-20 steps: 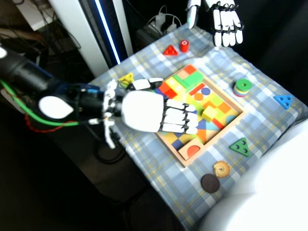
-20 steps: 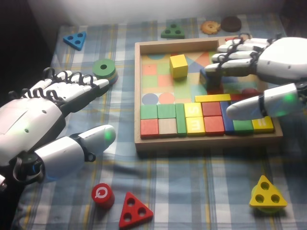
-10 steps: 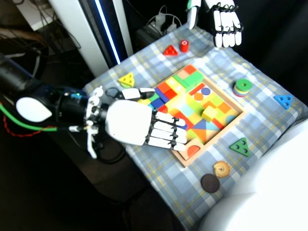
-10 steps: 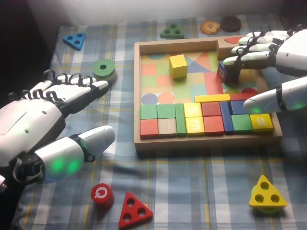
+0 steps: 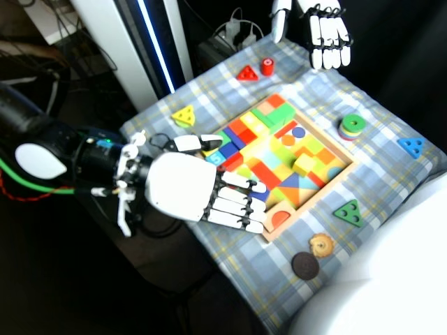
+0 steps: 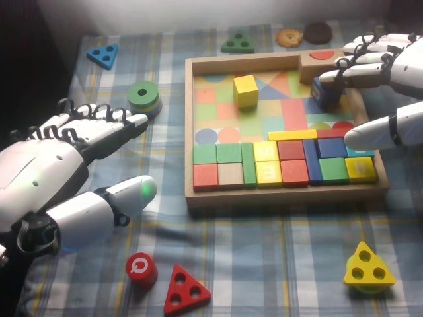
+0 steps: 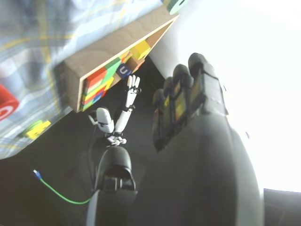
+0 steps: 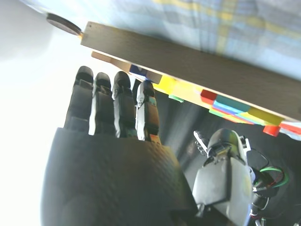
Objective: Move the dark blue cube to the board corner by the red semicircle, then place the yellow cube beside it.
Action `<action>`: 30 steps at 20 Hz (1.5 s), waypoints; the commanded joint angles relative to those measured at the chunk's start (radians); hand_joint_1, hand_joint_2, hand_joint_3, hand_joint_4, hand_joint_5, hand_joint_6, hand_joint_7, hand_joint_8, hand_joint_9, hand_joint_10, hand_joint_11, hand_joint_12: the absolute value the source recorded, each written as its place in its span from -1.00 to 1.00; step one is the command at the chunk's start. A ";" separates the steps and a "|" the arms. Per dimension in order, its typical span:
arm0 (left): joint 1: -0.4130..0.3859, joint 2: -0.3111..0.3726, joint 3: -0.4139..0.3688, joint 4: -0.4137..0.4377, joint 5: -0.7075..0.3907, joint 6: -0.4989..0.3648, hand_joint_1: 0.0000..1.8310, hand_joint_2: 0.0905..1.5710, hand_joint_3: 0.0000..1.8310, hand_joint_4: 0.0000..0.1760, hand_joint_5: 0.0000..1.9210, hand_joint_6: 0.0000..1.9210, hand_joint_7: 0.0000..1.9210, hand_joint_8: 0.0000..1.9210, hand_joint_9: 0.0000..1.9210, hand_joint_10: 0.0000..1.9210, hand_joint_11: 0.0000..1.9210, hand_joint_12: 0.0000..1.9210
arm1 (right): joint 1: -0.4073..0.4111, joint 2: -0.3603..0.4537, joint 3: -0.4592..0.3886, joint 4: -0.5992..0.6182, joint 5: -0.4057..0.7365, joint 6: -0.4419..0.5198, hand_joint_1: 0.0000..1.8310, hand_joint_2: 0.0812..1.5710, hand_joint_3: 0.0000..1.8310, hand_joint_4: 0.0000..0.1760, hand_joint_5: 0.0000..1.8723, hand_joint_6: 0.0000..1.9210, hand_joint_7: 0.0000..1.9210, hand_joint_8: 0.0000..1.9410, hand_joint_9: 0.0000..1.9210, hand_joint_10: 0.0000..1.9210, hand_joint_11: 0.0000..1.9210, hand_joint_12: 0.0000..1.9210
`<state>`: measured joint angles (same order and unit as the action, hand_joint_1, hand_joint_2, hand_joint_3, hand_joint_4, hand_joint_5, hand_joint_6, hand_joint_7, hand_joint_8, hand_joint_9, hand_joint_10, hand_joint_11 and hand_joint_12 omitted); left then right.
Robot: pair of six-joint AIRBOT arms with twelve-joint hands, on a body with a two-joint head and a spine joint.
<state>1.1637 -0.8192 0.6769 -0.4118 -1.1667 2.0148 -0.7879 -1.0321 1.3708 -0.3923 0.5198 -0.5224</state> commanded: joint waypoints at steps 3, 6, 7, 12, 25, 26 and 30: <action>-0.006 -0.002 -0.001 0.031 -0.121 -0.003 -1.00 0.62 -1.00 -1.00 -0.75 -1.00 -0.79 -1.00 -0.84 -1.00 -1.00 -0.80 | 0.008 0.002 0.007 0.042 0.062 -0.018 -1.00 0.16 -0.99 -0.14 -0.69 -1.00 -0.81 -1.00 -0.98 -1.00 -1.00 -1.00; -0.006 -0.002 -0.001 0.031 -0.121 -0.003 -1.00 0.63 -1.00 -1.00 -0.75 -1.00 -0.80 -1.00 -0.85 -1.00 -1.00 -0.80 | 0.008 0.002 0.018 0.061 0.053 -0.031 -1.00 0.19 -0.98 0.06 -0.69 -1.00 -0.82 -1.00 -1.00 -1.00 -1.00 -1.00; -0.006 -0.002 -0.001 0.031 -0.121 -0.003 -1.00 0.64 -1.00 -1.00 -0.74 -0.99 -0.79 -0.99 -0.85 -1.00 -1.00 -0.79 | 0.008 0.002 0.021 0.071 0.049 -0.044 -1.00 0.20 -0.98 -0.01 -0.69 -1.00 -0.82 -1.00 -1.00 -1.00 -1.00 -1.00; -0.005 -0.002 -0.002 0.031 -0.121 -0.003 -1.00 0.62 -1.00 -1.00 -0.74 -1.00 -0.78 -1.00 -0.85 -1.00 -1.00 -0.82 | 0.008 0.001 0.029 0.120 0.044 -0.094 -1.00 0.28 -0.97 -0.65 -0.69 -1.00 -0.83 -1.00 -1.00 -1.00 -1.00 -1.00; 0.001 -0.005 -0.002 0.026 -0.123 -0.003 -1.00 0.61 -1.00 -1.00 -0.74 -1.00 -0.78 -1.00 -0.85 -1.00 -1.00 -0.82 | 0.011 0.027 -0.021 0.139 0.128 -0.094 -1.00 0.30 -1.00 0.34 -1.00 -1.00 -0.95 -0.99 -1.00 -1.00 -1.00 -1.00; 0.001 -0.005 -0.002 0.024 -0.123 -0.003 -1.00 0.62 -1.00 -1.00 -0.74 -1.00 -0.78 -1.00 -0.85 -0.99 -1.00 -0.83 | 0.011 0.033 -0.028 0.143 0.138 -0.094 -1.00 0.29 -1.00 0.39 -1.00 -1.00 -0.93 -0.98 -1.00 -1.00 -1.00 -1.00; 0.003 -0.007 -0.002 0.022 -0.122 -0.003 -1.00 0.62 -1.00 -1.00 -0.74 -1.00 -0.78 -1.00 -0.84 -1.00 -1.00 -0.81 | 0.011 0.055 -0.051 0.144 0.157 -0.094 -1.00 0.26 -1.00 0.56 -1.00 -1.00 -0.93 -0.99 -1.00 -1.00 -1.00 -1.00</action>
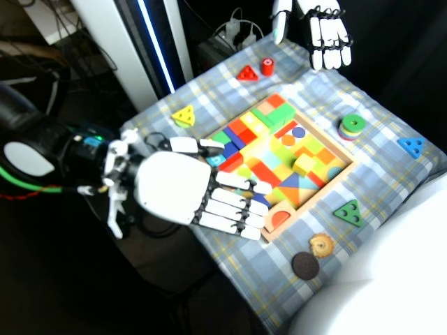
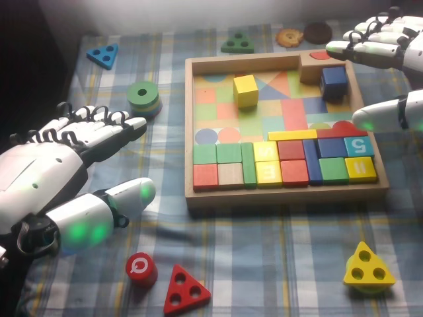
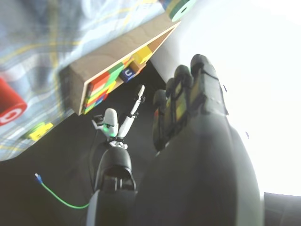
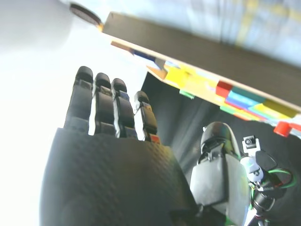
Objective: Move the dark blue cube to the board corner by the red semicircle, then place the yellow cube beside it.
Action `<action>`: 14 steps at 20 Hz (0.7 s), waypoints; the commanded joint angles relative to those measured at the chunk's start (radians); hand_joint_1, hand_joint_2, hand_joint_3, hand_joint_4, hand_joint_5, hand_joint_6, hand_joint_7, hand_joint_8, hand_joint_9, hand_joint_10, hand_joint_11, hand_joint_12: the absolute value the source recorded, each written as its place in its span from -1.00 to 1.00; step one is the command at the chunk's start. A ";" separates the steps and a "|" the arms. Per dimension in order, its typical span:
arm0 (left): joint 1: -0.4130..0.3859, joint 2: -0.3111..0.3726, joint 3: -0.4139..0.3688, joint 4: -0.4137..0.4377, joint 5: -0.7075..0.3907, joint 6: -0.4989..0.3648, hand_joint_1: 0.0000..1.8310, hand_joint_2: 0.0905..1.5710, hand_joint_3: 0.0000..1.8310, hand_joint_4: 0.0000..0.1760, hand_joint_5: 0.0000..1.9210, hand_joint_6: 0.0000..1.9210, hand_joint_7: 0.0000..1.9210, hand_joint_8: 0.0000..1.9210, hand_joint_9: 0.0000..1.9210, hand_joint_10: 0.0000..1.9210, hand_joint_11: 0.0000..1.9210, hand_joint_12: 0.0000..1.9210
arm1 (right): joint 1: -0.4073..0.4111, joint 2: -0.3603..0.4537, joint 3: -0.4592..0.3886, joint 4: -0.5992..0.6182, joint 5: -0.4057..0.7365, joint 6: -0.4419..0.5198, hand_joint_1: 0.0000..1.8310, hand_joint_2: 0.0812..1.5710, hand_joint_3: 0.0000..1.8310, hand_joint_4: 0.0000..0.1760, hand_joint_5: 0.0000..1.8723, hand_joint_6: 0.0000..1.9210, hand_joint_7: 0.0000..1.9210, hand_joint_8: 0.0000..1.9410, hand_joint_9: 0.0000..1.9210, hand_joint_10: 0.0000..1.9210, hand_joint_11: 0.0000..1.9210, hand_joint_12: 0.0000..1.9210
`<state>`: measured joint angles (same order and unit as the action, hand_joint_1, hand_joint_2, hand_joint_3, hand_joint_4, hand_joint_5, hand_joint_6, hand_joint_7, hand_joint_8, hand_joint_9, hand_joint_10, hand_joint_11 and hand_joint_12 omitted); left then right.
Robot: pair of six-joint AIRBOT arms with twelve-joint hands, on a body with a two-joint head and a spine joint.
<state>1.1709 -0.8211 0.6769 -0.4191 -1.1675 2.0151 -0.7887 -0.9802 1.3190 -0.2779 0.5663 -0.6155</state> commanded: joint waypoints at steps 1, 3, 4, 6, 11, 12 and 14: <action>-0.005 -0.005 -0.001 0.029 -0.121 -0.004 -1.00 0.63 -1.00 -1.00 -0.74 -1.00 -0.77 -1.00 -0.84 -1.00 -1.00 -0.80 | 0.012 0.009 -0.006 0.030 0.117 -0.001 -1.00 0.25 -1.00 0.83 -1.00 -1.00 -0.94 -1.00 -1.00 -1.00 -1.00 -1.00; -0.004 -0.005 -0.001 0.028 -0.121 -0.004 -1.00 0.62 -1.00 -1.00 -0.74 -1.00 -0.78 -1.00 -0.85 -1.00 -1.00 -0.79 | 0.014 0.023 -0.020 0.033 0.137 -0.001 -1.00 0.27 -1.00 0.41 -1.00 -1.00 -0.92 -0.99 -1.00 -1.00 -1.00 -1.00; -0.004 -0.005 -0.002 0.027 -0.121 -0.004 -1.00 0.61 -1.00 -1.00 -0.74 -1.00 -0.77 -1.00 -0.85 -1.00 -1.00 -0.78 | 0.018 0.032 -0.032 0.034 0.154 -0.001 -1.00 0.28 -1.00 0.40 -1.00 -1.00 -0.92 -0.99 -1.00 -1.00 -1.00 -1.00; -0.002 -0.005 -0.002 0.027 -0.121 -0.004 -1.00 0.61 -1.00 -1.00 -0.72 -1.00 -0.76 -1.00 -0.84 -1.00 -1.00 -0.77 | 0.029 0.043 -0.057 0.029 0.177 -0.001 -1.00 0.26 -1.00 0.21 -1.00 -1.00 -0.92 -0.99 -1.00 -1.00 -1.00 -1.00; -0.003 -0.010 0.001 0.026 -0.119 -0.004 -1.00 0.60 -1.00 -0.89 -0.72 -1.00 -0.76 -1.00 -0.83 -1.00 -1.00 -0.80 | 0.102 0.035 -0.079 -0.149 0.194 0.134 -1.00 0.25 -0.99 0.41 -0.89 -0.98 -0.88 -1.00 -0.96 -1.00 -1.00 -1.00; -0.003 -0.011 0.002 0.026 -0.119 -0.004 -1.00 0.60 -1.00 -0.89 -0.72 -1.00 -0.76 -1.00 -0.83 -1.00 -1.00 -0.80 | 0.110 0.027 -0.077 -0.169 0.193 0.139 -1.00 0.25 -0.99 0.41 -0.89 -0.98 -0.88 -1.00 -0.96 -1.00 -1.00 -1.00; -0.003 -0.012 0.002 0.026 -0.117 -0.004 -1.00 0.61 -1.00 -0.94 -0.73 -1.00 -0.76 -1.00 -0.84 -1.00 -1.00 -0.82 | 0.123 0.001 -0.064 -0.208 0.183 0.148 -0.99 0.33 -0.99 0.02 -0.89 -0.99 -0.85 -1.00 -0.95 -1.00 -0.98 -0.99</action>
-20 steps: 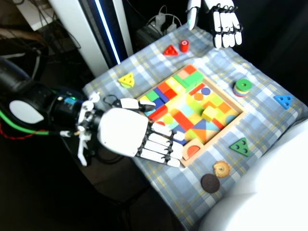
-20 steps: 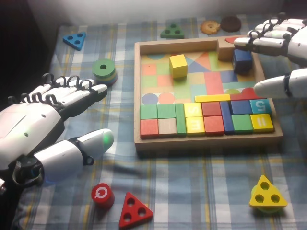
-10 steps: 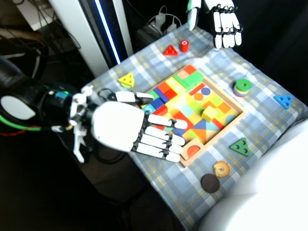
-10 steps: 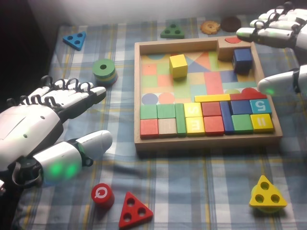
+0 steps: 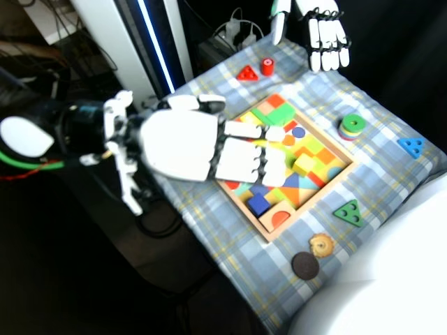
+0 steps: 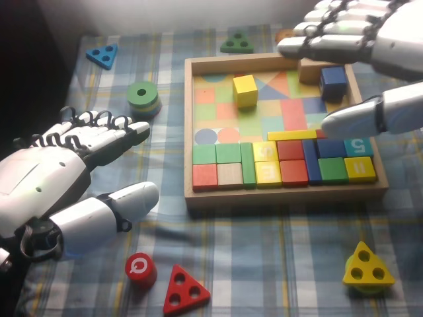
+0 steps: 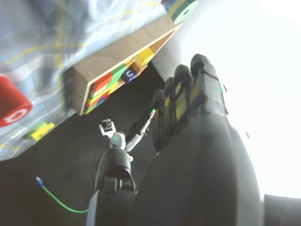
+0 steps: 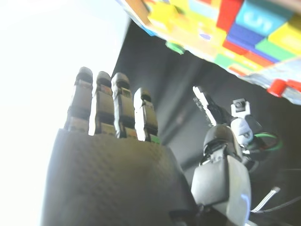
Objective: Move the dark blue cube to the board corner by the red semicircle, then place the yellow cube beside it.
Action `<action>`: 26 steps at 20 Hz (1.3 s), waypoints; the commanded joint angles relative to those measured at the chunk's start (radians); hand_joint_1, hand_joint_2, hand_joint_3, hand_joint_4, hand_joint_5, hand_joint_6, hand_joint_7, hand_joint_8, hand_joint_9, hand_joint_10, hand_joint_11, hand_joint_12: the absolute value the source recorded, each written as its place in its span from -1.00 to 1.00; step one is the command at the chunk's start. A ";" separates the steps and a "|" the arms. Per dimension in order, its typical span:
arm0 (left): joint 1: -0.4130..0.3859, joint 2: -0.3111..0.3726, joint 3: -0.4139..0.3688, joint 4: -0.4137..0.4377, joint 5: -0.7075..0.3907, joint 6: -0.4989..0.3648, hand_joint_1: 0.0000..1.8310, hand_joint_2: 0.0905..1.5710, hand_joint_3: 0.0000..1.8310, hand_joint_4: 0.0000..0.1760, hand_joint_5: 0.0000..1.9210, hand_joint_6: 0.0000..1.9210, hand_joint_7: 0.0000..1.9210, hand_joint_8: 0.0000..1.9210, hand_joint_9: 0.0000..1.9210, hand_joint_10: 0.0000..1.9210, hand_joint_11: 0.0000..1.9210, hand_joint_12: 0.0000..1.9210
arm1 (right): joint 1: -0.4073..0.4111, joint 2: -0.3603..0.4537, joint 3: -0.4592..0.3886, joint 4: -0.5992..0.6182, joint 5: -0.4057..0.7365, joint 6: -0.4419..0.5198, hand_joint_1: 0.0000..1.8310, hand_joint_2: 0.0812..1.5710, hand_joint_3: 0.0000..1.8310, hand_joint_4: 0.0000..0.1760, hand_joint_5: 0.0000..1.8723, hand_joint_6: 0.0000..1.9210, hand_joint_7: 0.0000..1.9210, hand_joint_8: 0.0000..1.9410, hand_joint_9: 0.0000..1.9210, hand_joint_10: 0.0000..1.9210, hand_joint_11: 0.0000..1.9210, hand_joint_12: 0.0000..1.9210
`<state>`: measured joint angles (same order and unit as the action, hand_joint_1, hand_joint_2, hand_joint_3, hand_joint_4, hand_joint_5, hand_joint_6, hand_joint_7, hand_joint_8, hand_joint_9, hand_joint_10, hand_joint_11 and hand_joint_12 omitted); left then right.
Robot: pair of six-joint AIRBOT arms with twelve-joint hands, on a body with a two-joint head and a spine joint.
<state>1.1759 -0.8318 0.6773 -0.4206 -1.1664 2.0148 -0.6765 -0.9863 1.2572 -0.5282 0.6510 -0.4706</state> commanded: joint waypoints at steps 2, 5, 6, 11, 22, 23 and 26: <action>-0.008 -0.003 0.004 0.027 -0.113 -0.004 -1.00 0.59 -1.00 -0.80 -0.73 -1.00 -0.76 -1.00 -0.84 -1.00 -1.00 -0.83 | 0.038 -0.020 0.020 -0.002 0.073 0.016 -0.93 0.36 -0.99 -0.40 -0.91 -1.00 -0.90 -1.00 -0.96 -1.00 -1.00 -1.00; -0.008 -0.004 0.005 0.027 -0.117 -0.003 -1.00 0.58 -1.00 -0.73 -0.73 -1.00 -0.77 -1.00 -0.84 -1.00 -1.00 -0.83 | 0.072 -0.060 0.060 -0.069 0.031 0.062 -0.54 0.17 -1.00 0.44 -0.90 -1.00 -0.75 -0.99 -0.78 -0.98 -0.81 -0.92; -0.009 -0.006 0.006 0.027 -0.114 -0.003 -1.00 0.58 -1.00 -0.79 -0.73 -1.00 -0.78 -1.00 -0.85 -1.00 -1.00 -0.85 | 0.080 -0.068 0.064 -0.092 0.015 0.058 -0.54 0.14 -1.00 0.46 -0.92 -1.00 -0.68 -0.99 -0.66 -0.98 -0.70 -0.88; -0.009 -0.007 0.007 0.027 -0.115 -0.004 -1.00 0.56 -1.00 -0.80 -0.72 -1.00 -0.77 -1.00 -0.84 -1.00 -0.99 -0.84 | 0.120 -0.087 0.049 -0.126 -0.053 -0.049 -0.57 -0.06 -1.00 -0.06 -1.00 -1.00 -0.21 -1.00 0.00 -0.99 -0.28 -0.19; -0.009 -0.008 0.008 0.027 -0.116 -0.004 -1.00 0.56 -1.00 -0.36 -0.72 -1.00 -0.77 -1.00 -0.83 -1.00 -0.97 -0.82 | 0.137 -0.092 0.025 -0.138 -0.087 -0.129 -0.82 -0.06 -1.00 -0.76 -0.99 -1.00 -0.49 -0.23 -0.57 0.10 -0.87 0.51; -0.009 -0.008 0.008 0.027 -0.117 -0.004 -1.00 0.54 -1.00 -0.26 -0.72 -1.00 -0.77 -1.00 -0.83 -1.00 -0.97 -0.82 | 0.137 -0.096 0.027 -0.141 -0.088 -0.129 -0.99 -0.12 -1.00 -0.37 -1.00 -1.00 -0.95 -0.94 -0.98 -0.89 -1.00 -0.63; -0.009 -0.008 0.008 0.027 -0.117 -0.004 -1.00 0.55 -1.00 -0.29 -0.71 -0.99 -0.77 -0.99 -0.82 -0.99 -0.96 -0.81 | 0.137 -0.105 0.034 -0.144 -0.089 -0.129 -1.00 -0.22 -1.00 -0.09 -1.00 -1.00 -1.00 -1.00 -1.00 -1.00 -1.00 -1.00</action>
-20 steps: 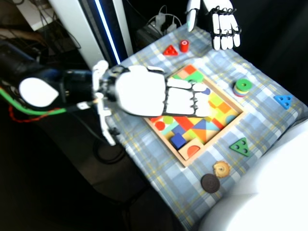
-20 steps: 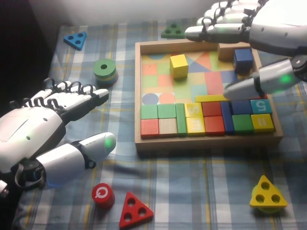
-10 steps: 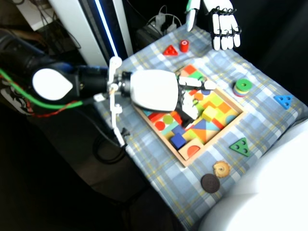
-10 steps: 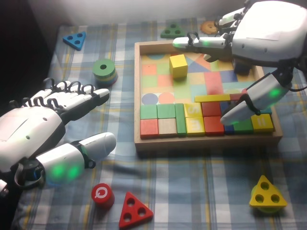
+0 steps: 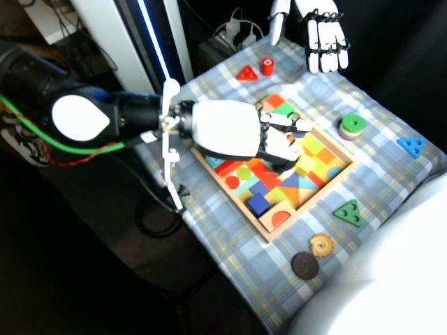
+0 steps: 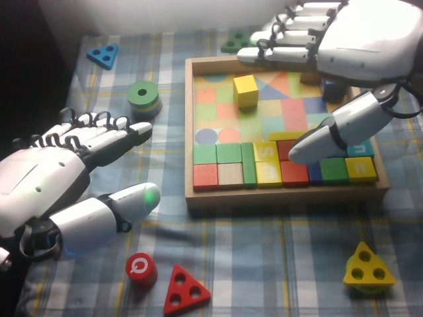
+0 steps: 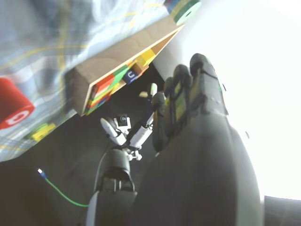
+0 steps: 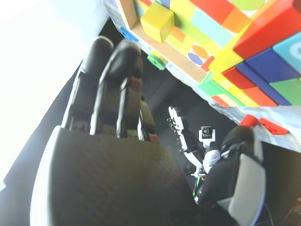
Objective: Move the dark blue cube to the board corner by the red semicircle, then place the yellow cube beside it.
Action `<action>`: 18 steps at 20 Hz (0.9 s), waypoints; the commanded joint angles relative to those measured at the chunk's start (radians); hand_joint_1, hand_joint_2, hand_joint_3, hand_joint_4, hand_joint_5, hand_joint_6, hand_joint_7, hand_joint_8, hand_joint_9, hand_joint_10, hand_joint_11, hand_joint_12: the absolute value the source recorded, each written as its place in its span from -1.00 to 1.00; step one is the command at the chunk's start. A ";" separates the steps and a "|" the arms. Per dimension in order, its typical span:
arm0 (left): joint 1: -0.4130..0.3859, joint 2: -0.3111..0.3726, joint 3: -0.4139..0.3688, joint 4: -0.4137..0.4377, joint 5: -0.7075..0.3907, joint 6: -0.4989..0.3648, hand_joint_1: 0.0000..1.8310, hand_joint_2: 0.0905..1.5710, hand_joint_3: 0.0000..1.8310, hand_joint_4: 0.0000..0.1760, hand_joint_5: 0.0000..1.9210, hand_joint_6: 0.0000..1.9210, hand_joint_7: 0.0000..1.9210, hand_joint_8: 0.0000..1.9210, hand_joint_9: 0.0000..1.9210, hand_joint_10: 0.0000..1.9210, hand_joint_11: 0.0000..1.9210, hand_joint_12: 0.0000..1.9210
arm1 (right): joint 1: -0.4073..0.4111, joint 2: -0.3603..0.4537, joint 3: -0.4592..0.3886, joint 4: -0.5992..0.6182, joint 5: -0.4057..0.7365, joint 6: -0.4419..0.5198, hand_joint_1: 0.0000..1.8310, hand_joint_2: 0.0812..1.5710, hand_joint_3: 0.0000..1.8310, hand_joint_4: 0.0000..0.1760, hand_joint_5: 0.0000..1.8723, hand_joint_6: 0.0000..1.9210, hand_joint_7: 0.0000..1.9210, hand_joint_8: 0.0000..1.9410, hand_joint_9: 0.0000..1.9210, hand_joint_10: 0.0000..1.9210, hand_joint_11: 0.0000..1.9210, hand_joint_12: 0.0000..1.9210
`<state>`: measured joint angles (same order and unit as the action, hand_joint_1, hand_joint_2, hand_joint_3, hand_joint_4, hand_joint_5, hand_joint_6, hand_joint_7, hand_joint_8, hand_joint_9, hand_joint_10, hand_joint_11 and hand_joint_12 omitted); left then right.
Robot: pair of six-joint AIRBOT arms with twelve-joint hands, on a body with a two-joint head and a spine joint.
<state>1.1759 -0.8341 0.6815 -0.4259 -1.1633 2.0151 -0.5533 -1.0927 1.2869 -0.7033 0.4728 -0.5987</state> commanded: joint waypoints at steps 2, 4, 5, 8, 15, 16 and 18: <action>-0.009 -0.006 0.004 0.033 -0.120 -0.004 -1.00 0.55 -1.00 -0.26 -0.72 -1.00 -0.77 -1.00 -0.83 -1.00 -0.96 -0.81 | 0.014 0.000 0.007 0.031 0.088 0.000 -1.00 -0.23 -1.00 0.19 -1.00 -1.00 -1.00 -1.00 -1.00 -1.00 -1.00 -1.00; -0.009 -0.006 0.004 0.033 -0.120 -0.004 -1.00 0.55 -1.00 -0.38 -0.72 -1.00 -0.78 -1.00 -0.84 -1.00 -0.99 -0.82 | 0.014 -0.021 0.027 0.031 0.081 0.002 -1.00 -0.33 -1.00 0.99 -1.00 -1.00 -1.00 -1.00 -1.00 -1.00 -1.00 -1.00; -0.009 -0.006 0.004 0.033 -0.120 -0.004 -1.00 0.55 -1.00 -0.36 -0.72 -1.00 -0.78 -1.00 -0.84 -1.00 -0.99 -0.82 | 0.014 -0.032 0.038 0.031 0.073 0.004 -1.00 -0.34 -1.00 1.00 -1.00 -1.00 -1.00 -1.00 -1.00 -1.00 -1.00 -1.00; -0.009 -0.006 0.003 0.033 -0.121 -0.004 -1.00 0.56 -1.00 -0.37 -0.71 -1.00 -0.77 -1.00 -0.83 -1.00 -0.98 -0.81 | 0.011 -0.072 0.090 0.031 0.043 0.024 -1.00 -0.18 -0.99 1.00 -0.89 -0.99 -1.00 -1.00 -1.00 -1.00 -1.00 -1.00; -0.009 -0.008 0.003 0.033 -0.120 -0.004 -1.00 0.57 -1.00 -0.58 -0.71 -1.00 -0.76 -0.99 -0.83 -0.99 -0.99 -0.80 | 0.000 -0.122 0.173 0.024 0.022 0.092 -1.00 -0.11 -0.99 0.87 -0.61 -0.99 -1.00 -1.00 -1.00 -1.00 -1.00 -1.00; -0.009 -0.008 0.003 0.033 -0.120 -0.004 -1.00 0.56 -1.00 -0.59 -0.72 -1.00 -0.76 -0.99 -0.83 -1.00 -1.00 -0.81 | -0.001 -0.131 0.182 0.023 0.013 0.090 -1.00 -0.13 -1.00 0.97 -0.58 -0.98 -1.00 -1.00 -1.00 -1.00 -1.00 -1.00; -0.009 -0.008 0.003 0.033 -0.120 -0.004 -1.00 0.56 -1.00 -0.67 -0.73 -1.00 -0.77 -1.00 -0.84 -1.00 -1.00 -0.83 | -0.004 -0.142 0.190 0.023 0.009 0.090 -1.00 -0.16 -1.00 1.00 -0.58 -0.99 -1.00 -1.00 -1.00 -1.00 -1.00 -1.00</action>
<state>1.1759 -0.8379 0.6815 -0.4263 -1.1637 2.0151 -0.5655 -1.2358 1.4738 -0.7067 0.4042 -0.5072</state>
